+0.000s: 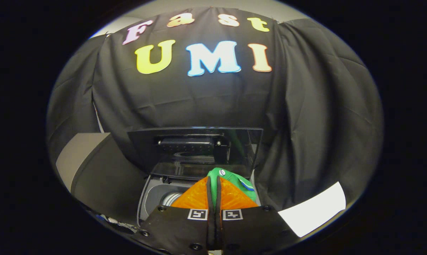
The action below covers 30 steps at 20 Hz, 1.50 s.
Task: Put the clothes into the washing machine and then close the washing machine lid.
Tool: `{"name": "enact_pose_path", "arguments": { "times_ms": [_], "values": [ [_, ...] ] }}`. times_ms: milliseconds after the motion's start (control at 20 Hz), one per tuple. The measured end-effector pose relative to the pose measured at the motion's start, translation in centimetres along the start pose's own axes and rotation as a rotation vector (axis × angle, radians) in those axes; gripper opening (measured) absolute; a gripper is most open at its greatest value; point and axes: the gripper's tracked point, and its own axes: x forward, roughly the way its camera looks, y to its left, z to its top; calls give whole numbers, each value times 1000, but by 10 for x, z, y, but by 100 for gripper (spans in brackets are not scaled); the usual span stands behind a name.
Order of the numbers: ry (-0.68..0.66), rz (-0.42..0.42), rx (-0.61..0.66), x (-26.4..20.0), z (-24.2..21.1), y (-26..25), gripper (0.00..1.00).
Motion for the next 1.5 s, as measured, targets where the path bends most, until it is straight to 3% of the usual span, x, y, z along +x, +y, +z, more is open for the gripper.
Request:
{"name": "enact_pose_path", "arguments": {
  "times_ms": [700,1150,1250,1350,1500],
  "values": [
    [139,72,13,50,-75,47,2],
    [224,30,14,61,-118,47,8],
    [206,38,24,60,-115,49,14],
    [188,28,6,59,-114,49,14],
    [185,32,-3,59,-111,53,79]
  ]
}}
